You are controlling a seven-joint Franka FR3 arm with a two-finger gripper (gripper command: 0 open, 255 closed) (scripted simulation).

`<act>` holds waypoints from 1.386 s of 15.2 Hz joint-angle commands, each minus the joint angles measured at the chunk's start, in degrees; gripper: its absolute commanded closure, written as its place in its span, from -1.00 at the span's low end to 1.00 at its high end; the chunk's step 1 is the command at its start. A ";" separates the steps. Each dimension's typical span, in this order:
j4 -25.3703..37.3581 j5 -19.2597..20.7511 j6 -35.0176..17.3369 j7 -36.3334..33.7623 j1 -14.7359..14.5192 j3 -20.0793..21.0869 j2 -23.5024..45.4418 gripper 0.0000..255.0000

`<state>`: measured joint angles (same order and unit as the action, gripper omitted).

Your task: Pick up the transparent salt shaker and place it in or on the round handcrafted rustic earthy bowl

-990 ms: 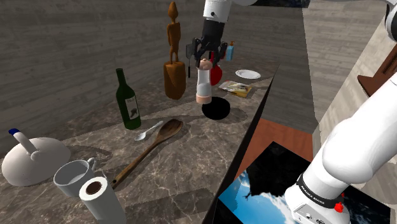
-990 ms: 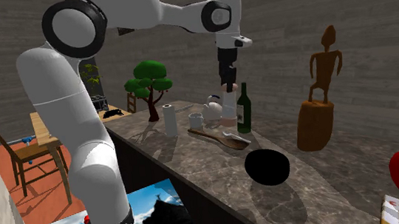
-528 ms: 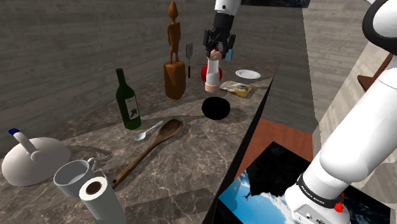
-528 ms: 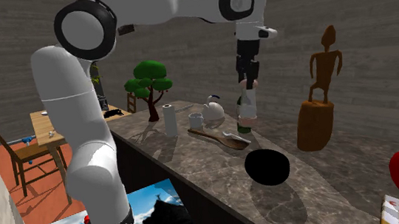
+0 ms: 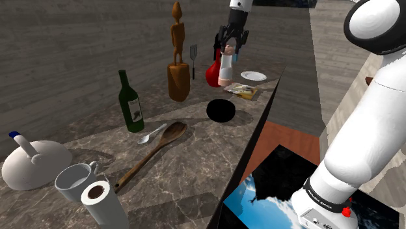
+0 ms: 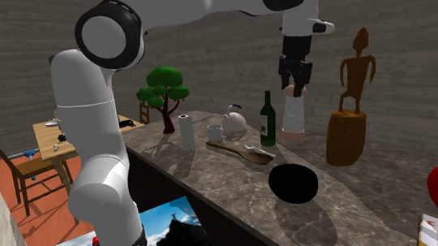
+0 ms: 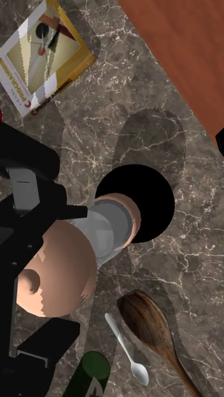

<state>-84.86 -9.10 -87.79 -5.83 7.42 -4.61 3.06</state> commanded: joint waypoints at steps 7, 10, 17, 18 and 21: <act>-7.78 0.10 -6.30 1.09 0.01 -0.03 -1.41 1.00; -10.52 0.09 -8.68 1.39 -0.04 0.01 -1.76 1.00; -16.28 -0.02 -14.08 2.10 -0.12 0.08 -2.08 1.00; -17.04 -0.05 -14.84 2.20 -0.13 0.09 -2.07 1.00; -19.22 -0.14 -17.10 2.52 -0.16 0.11 -1.97 1.00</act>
<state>-103.40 -9.21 -104.17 -3.50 7.23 -4.46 1.08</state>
